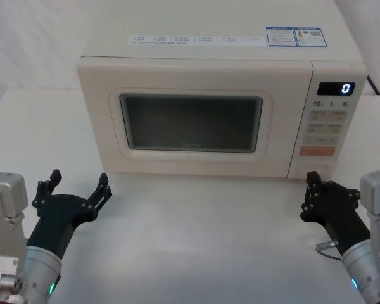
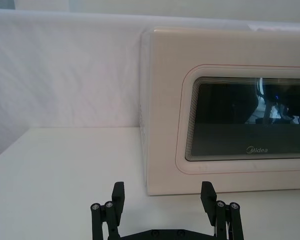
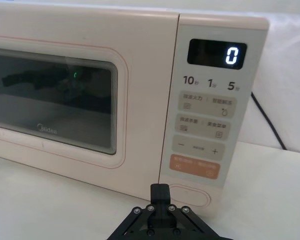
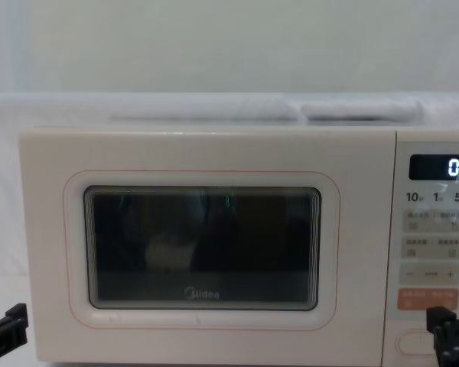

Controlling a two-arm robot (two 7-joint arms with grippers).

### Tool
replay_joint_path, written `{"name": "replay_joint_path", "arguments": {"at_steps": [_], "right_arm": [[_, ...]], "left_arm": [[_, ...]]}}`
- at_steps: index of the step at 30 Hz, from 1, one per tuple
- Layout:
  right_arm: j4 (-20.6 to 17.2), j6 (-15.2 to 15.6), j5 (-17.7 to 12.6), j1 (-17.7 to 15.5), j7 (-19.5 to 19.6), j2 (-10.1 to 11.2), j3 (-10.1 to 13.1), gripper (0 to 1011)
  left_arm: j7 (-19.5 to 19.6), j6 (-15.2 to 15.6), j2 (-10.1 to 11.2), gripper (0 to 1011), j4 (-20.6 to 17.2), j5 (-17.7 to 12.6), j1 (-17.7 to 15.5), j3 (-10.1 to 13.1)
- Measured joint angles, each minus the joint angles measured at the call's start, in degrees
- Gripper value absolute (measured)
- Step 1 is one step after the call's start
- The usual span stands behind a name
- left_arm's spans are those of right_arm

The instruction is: Press the button to open the microwave door with one hand; close the microwave door with the other hand.

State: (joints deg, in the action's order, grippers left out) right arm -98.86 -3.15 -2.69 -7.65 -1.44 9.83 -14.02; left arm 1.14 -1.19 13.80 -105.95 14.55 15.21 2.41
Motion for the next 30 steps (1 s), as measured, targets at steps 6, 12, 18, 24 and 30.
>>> {"name": "replay_joint_path", "arguments": {"at_steps": [6, 12, 18, 24, 30], "right_arm": [[2.2, 0.6, 0.2, 1.9, -2.0, -0.6, 0.5, 0], [4.6, 1.3, 0.3, 3.9, -4.1, -1.5, 1.4, 0], [6.0, 1.9, -0.3, 4.8, -5.3, -2.1, 2.3, 0], [8.0, 2.3, -0.8, 5.8, -6.0, -2.6, 3.2, 0], [10.0, 2.5, -1.0, 6.8, -6.1, -2.9, 3.8, 0]], "left_arm": [[0.0, 0.0, 0.0, 1001, 0.0, 0.0, 0.0, 0.0], [0.0, 0.0, 0.0, 1001, 0.0, 0.0, 0.0, 0.0], [0.0, 0.0, 0.0, 1001, 0.0, 0.0, 0.0, 0.0], [0.0, 0.0, 0.0, 1001, 0.0, 0.0, 0.0, 0.0], [0.0, 0.0, 0.0, 1001, 0.0, 0.0, 0.0, 0.0]]}}
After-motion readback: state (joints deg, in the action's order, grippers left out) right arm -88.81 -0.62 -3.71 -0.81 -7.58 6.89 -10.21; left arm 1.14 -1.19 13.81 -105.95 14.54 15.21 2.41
